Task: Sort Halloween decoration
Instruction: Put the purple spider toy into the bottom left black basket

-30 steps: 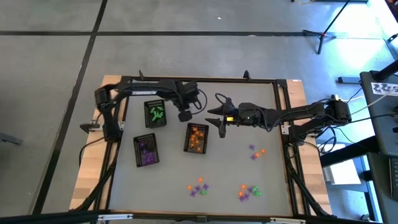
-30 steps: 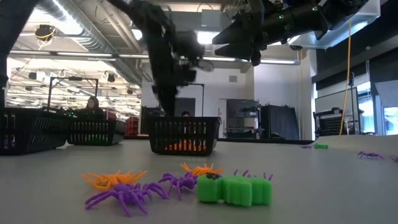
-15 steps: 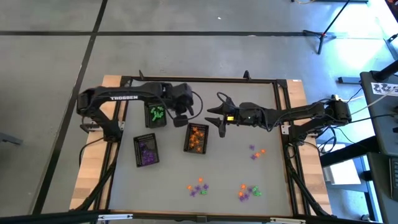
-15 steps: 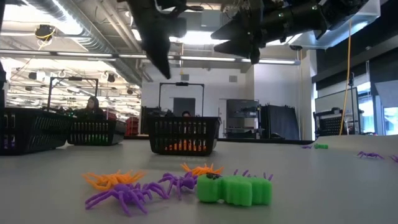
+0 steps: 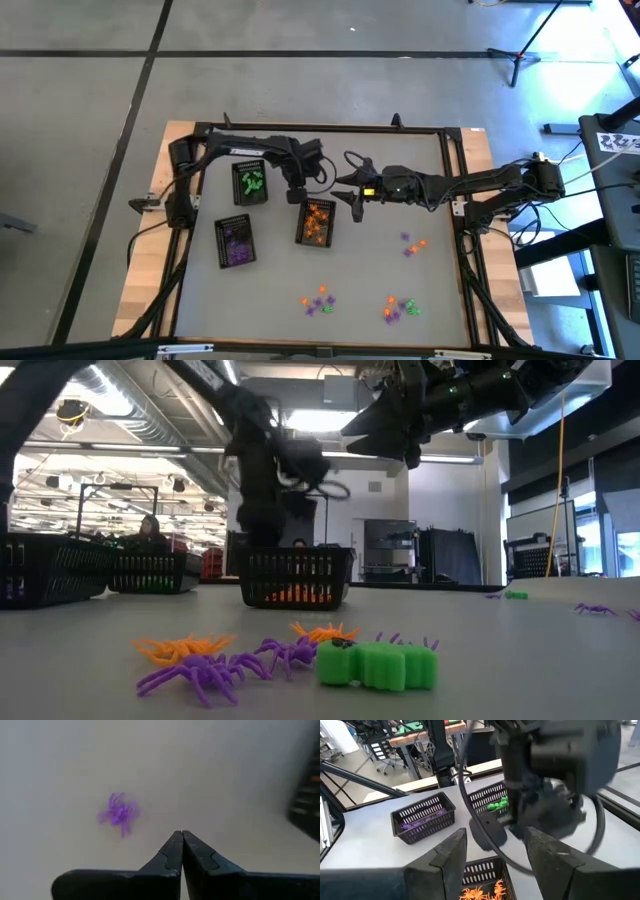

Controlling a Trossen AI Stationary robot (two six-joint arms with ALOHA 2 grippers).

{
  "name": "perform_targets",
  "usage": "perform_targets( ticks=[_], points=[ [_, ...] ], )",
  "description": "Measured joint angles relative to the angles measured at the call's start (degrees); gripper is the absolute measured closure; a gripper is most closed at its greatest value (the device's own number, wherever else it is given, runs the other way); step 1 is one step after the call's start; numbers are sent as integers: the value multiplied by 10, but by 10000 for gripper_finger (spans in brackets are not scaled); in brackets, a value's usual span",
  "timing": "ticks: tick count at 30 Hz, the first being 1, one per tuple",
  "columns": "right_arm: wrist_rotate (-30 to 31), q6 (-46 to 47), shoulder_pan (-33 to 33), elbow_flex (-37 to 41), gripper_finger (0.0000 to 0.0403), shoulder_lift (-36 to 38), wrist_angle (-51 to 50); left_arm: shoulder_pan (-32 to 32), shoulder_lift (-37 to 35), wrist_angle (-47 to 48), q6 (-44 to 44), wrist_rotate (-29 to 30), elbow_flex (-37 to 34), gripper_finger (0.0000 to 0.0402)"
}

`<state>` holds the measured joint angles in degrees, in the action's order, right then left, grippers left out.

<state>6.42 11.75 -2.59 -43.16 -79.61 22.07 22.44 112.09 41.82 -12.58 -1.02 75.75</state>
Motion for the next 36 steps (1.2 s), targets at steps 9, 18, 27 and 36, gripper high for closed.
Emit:
perform_targets(
  ticks=[9, 18, 27, 36],
  points=[
    [0, -1, 0, 0, 205, 0, -1, 21, 23, -8, 50, 48, 1, 401],
    [1, -1, 0, 0, 205, 0, 5, 18, 11, 77, 103, 50, 0, 401],
    [2, -1, 0, 0, 205, 0, 5, 17, 11, 156, 145, 77, 0, 401],
    [14, 2, 0, 0, 205, 0, 4, 7, -11, 154, 57, 50, 0, 401]
  ],
)
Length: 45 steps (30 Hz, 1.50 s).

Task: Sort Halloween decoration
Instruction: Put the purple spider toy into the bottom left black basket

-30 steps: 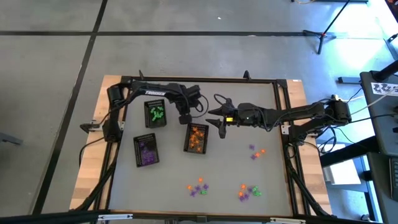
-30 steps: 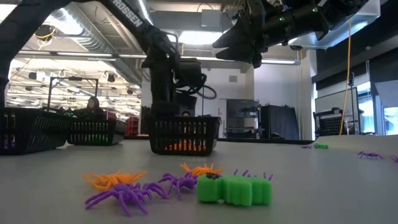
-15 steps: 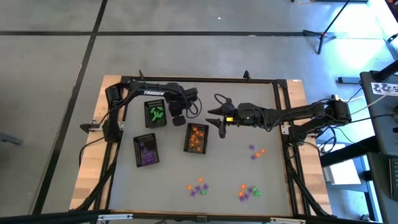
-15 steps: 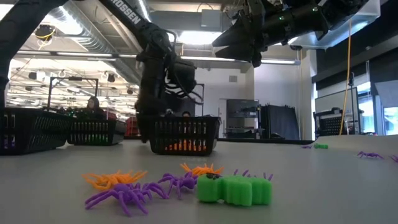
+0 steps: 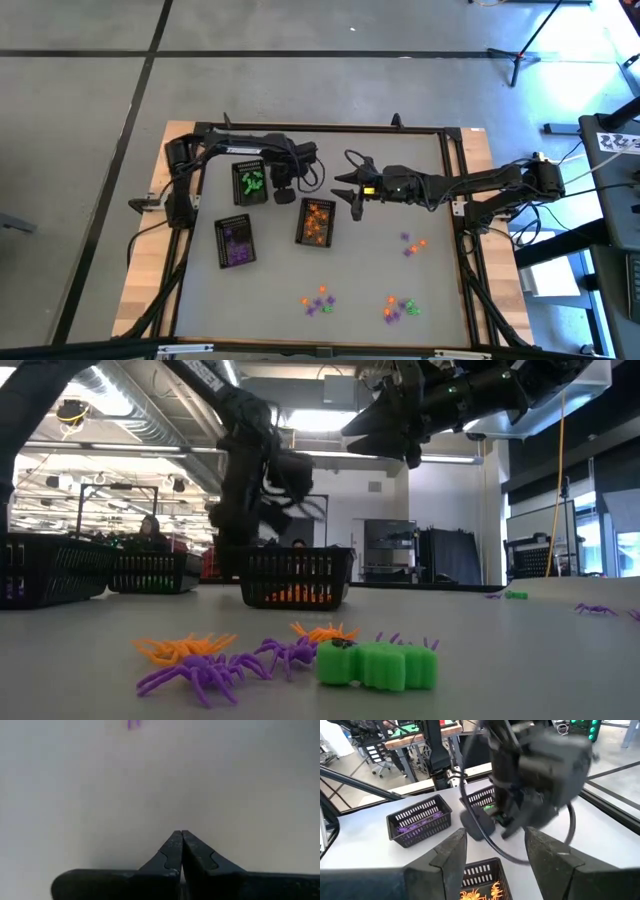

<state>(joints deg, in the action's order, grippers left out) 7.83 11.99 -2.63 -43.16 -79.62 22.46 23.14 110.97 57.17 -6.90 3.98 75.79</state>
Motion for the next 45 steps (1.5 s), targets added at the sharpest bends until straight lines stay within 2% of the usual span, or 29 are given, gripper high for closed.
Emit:
perform_targets(
  ticks=[7, 13, 18, 23, 26, 31, 35, 38, 41, 45],
  points=[
    [22, 0, 0, 0, 205, -13, -3, 11, -128, -30, -15, -42, 0, 401],
    [21, 2, 0, 0, 205, -20, 0, 12, -259, -81, -17, -138, -23, 401],
    [22, 5, 0, 0, 205, -20, 1, -2, -359, -186, -12, -214, -120, 401],
    [36, 12, 0, 0, 205, -20, 6, -23, -418, -326, -5, -230, -242, 401],
    [37, 13, 0, 0, 205, -20, 15, -31, -425, -373, 19, -200, -287, 401],
    [56, 13, 0, 0, 205, -20, 27, -35, -425, -384, 38, -92, -315, 401],
    [66, 10, 0, 0, 205, -20, 33, -31, -425, -384, 39, -65, -312, 397],
    [67, 10, 0, 0, 205, -20, 32, -38, -423, -415, 61, 6, -310, 379],
    [67, 10, 0, 0, 205, -20, 30, -40, -420, -438, 43, 66, -307, 352],
    [63, 10, 0, 0, 205, -20, 28, -40, -411, -465, 6, 62, -307, 307]
  ],
)
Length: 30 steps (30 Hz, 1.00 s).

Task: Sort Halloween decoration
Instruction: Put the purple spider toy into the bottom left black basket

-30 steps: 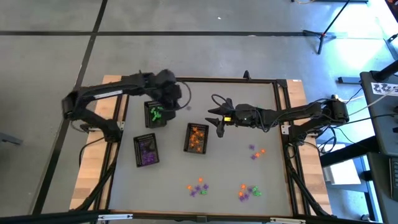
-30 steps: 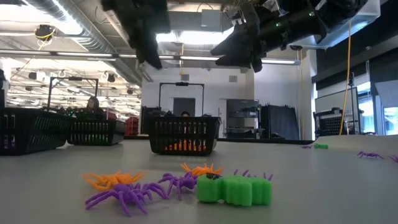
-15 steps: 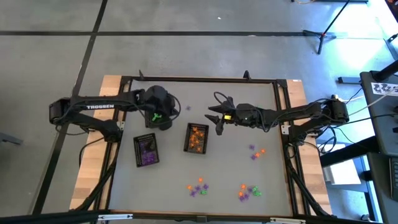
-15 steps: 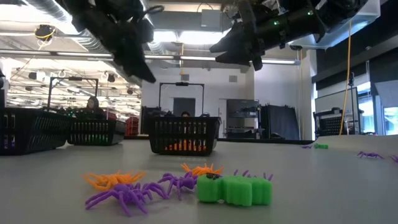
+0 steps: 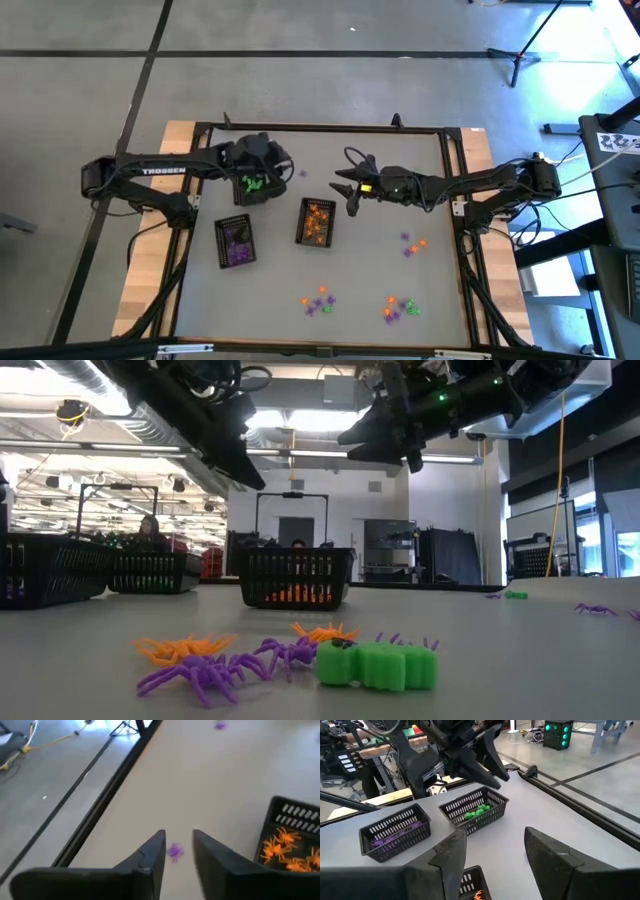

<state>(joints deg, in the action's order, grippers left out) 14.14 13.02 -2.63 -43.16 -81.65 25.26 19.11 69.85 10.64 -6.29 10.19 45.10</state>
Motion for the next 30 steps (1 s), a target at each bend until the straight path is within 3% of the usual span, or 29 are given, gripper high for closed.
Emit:
perform_targets(
  ticks=[4, 12, 21, 30],
  points=[
    [-2, 0, 0, 0, 205, 0, -5, 0, 10, -15, -26, -40, 4, 252],
    [-2, 0, 0, 0, 205, 0, -9, 8, 82, 21, -38, -41, 60, 163],
    [-8, 0, 0, 0, 205, 0, -11, 44, 233, 157, -77, -43, 190, 165],
    [-18, 2, 0, 0, 205, 0, -15, 85, 352, 160, -74, -97, 216, 167]
  ],
)
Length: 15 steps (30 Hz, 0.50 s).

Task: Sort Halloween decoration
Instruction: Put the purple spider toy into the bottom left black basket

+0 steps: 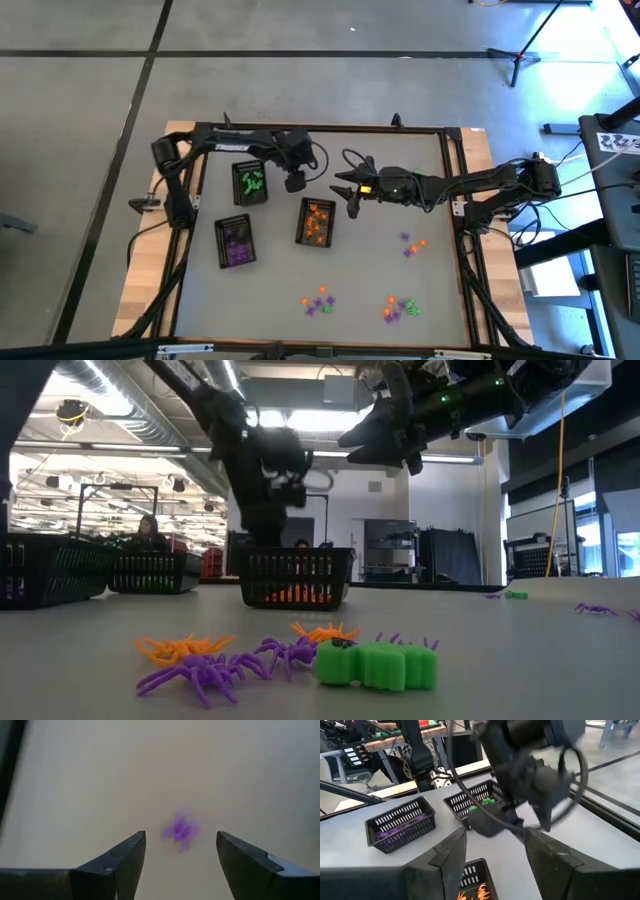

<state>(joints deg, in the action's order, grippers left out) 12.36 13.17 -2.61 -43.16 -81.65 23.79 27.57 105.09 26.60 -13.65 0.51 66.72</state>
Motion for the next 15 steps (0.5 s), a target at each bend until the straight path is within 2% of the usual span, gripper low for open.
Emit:
perform_targets(
  ticks=[10, 15],
  points=[
    [0, 0, 0, 0, 205, 0, -2, -1, 60, -18, 18, 0, 2, 170],
    [0, 0, 0, 0, 205, 0, -1, -2, 72, -37, 38, -9, 3, 202]
  ],
)
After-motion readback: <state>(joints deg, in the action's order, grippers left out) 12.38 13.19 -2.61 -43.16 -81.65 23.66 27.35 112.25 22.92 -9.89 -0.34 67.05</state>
